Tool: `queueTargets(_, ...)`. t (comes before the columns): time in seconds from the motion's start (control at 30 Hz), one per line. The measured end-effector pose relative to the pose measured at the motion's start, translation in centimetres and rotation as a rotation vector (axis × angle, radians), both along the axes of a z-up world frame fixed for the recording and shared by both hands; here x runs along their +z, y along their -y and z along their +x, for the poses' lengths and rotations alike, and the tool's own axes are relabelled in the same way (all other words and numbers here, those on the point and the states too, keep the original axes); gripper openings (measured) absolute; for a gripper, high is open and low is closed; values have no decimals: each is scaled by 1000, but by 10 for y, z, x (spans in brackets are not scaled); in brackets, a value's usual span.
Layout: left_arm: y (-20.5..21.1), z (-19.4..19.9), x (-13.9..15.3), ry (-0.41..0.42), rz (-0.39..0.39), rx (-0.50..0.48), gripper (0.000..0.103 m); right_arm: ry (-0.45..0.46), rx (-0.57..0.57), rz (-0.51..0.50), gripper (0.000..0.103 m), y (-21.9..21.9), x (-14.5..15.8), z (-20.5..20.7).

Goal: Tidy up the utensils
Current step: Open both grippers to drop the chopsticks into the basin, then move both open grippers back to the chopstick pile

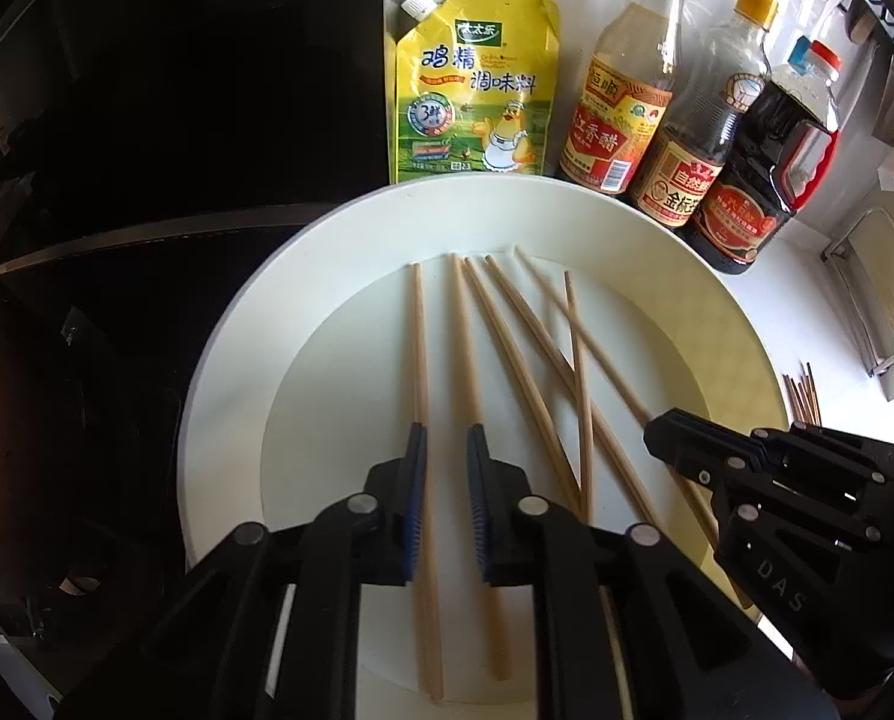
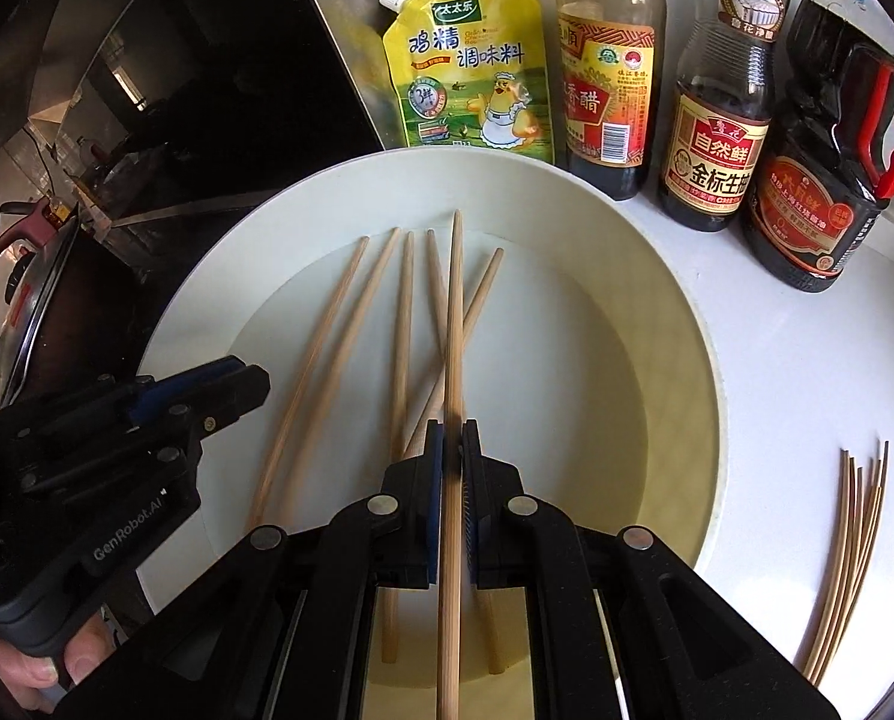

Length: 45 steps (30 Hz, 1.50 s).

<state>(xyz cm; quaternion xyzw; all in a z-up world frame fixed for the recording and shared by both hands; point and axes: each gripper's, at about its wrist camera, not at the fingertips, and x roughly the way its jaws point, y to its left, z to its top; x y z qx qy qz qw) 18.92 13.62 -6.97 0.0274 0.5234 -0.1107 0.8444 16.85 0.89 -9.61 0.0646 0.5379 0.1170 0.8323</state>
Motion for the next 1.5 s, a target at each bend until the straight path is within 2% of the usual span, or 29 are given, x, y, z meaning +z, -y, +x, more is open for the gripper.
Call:
queueTargets(0.07, -3, 0, 3, 10, -4, 10, 27, 16, -9, -5, 15, 2, 4, -3)
queueTargets(0.17, -9, 0, 9, 27, -5, 26, 35, 34, -14, -13, 15, 6, 11, -7)
queueTargets(0.37, -15, -5, 19, 52, -15, 49, 44, 44, -20, -7, 16, 12, 22, -16)
queueTargets(0.53, -16, -14, 28, 70, -23, 57, 51, 61, -24, -10, 24, 19, 35, -27)
queueTargets(0.67, -16, -26, 39, 100, -23, 58, 56, 93, -28, -7, 24, 27, 49, -40)
queueTargets(0.8, -13, -37, 46, 110, -19, 56, 57, 115, -54, 10, 28, 39, 58, -56)
queueTargets(1.1, 11, -53, 53, 105, -41, 22, 57, 139, -134, -10, 28, 73, 68, -82)
queueTargets(1.23, 18, -62, 66, 143, -49, 0, 57, 180, -194, -15, 29, 92, 80, -97)
queueTargets(1.37, 25, -71, 73, 165, -55, -9, 61, 208, -202, -20, 37, 103, 89, -113)
queueTargets(1.5, 41, -82, 73, 159, -42, -34, 61, 197, -230, 5, 37, 121, 88, -129)
